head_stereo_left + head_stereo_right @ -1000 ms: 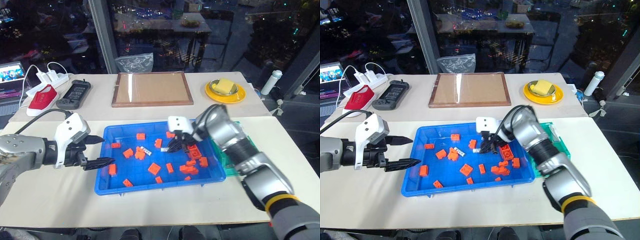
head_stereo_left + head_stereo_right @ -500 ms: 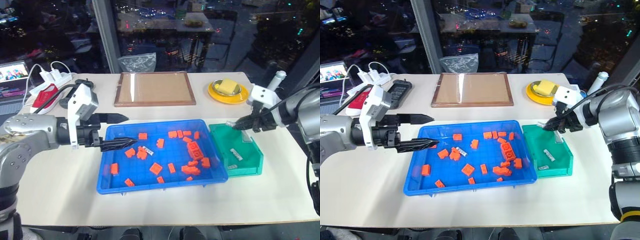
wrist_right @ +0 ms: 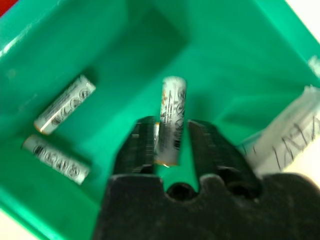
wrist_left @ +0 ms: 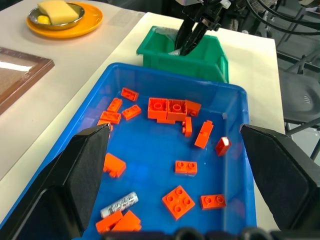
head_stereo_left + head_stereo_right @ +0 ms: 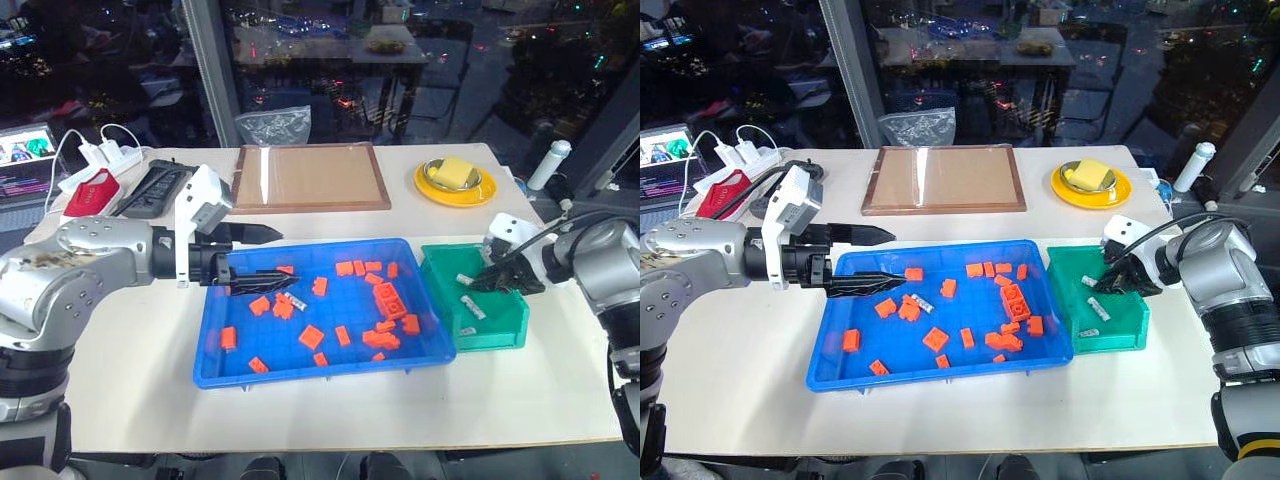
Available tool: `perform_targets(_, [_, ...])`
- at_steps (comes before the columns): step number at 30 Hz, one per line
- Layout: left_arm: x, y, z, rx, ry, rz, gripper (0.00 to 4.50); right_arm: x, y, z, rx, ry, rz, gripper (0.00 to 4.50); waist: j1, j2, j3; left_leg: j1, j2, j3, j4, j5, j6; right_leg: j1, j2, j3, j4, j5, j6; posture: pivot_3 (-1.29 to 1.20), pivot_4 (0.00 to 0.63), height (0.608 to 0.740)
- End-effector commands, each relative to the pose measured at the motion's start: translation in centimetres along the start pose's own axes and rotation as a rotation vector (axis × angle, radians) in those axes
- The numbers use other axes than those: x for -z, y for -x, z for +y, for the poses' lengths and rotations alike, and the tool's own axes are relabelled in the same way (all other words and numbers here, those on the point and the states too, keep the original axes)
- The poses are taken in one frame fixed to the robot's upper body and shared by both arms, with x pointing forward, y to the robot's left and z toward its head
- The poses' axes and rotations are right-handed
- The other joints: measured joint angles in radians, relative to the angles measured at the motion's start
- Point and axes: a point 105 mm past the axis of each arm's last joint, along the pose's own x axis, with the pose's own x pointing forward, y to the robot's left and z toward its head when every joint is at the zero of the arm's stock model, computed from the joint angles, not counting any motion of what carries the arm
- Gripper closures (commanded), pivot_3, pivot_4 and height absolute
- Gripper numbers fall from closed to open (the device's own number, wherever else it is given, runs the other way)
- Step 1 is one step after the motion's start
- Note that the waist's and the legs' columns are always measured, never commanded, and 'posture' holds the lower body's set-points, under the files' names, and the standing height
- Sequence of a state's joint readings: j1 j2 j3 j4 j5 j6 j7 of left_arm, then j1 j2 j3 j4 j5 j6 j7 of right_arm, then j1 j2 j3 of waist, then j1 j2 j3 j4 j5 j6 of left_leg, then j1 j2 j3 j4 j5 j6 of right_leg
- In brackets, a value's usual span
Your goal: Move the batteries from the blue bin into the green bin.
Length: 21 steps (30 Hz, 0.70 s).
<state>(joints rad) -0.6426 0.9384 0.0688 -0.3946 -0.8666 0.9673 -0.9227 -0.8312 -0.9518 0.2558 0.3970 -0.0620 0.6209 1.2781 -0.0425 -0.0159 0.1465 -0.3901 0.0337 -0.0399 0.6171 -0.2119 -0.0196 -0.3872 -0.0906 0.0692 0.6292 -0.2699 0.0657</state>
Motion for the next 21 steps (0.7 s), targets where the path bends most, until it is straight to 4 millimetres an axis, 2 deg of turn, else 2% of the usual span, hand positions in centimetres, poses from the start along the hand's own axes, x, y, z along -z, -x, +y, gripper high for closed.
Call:
perform_targets(1, [-0.6,0.8,0.0,-0.032,-0.033,-0.010,0.00,-1.8,1.5,-1.2,0.058,0.061,-0.038,1.62,0.000,0.000,0.000,0.000,0.000,0.000,0.000,0.000,0.000,0.000,0.000,0.000,0.000,0.000,0.000,0.00,0.150,0.736])
perform_targets(5, [-0.4,1.5,0.4,-0.082,-0.039,0.004,0.00,-3.1,2.2,-1.9,0.091,0.130,-0.046,0.23,-0.002,0.000,0.000,0.000,0.000,0.000,0.000,0.000,0.000,0.000,0.000,0.000,0.000,0.000,0.000,0.00,0.150,0.736])
perform_targets(6, [-0.2,1.8,0.8,-0.116,-0.033,0.012,0.00,-4.3,2.4,-1.6,0.075,0.149,-0.085,0.07,-0.002,0.000,0.000,0.000,0.000,0.000,0.000,0.000,0.000,0.000,0.000,0.000,0.000,0.000,0.000,0.00,0.150,0.736])
perform_targets(8, [0.4,2.9,1.8,-0.204,-0.009,0.032,0.00,-8.2,3.0,-0.1,0.012,0.210,-0.210,0.07,-0.008,0.000,0.000,0.001,0.000,0.000,0.000,0.000,0.000,0.000,0.000,0.000,0.000,0.000,0.000,0.00,0.150,0.736])
perform_targets(10, [1.1,3.8,1.8,-0.240,0.003,0.057,0.00,-10.8,3.1,1.6,-0.050,0.273,-0.282,0.07,-0.020,0.001,0.000,0.002,0.001,0.000,-0.001,0.000,0.000,-0.001,0.001,0.000,0.001,0.000,0.000,0.00,0.150,0.736])
perform_targets(16, [2.6,6.1,1.1,-0.304,0.032,0.105,0.00,-14.3,1.0,4.9,-0.142,0.453,-0.357,0.07,-0.018,0.000,0.000,0.001,0.002,-0.001,-0.001,0.000,0.000,0.000,0.002,-0.001,0.001,0.000,0.000,0.00,0.150,0.736])
perform_targets(21, [3.3,8.6,0.5,-0.397,0.050,0.105,0.00,-17.8,-1.5,10.8,-0.358,0.551,-0.466,0.07,-0.016,0.000,0.000,0.001,0.002,-0.001,-0.002,0.000,0.000,-0.001,0.001,-0.001,0.003,0.000,0.000,0.00,0.150,0.736])
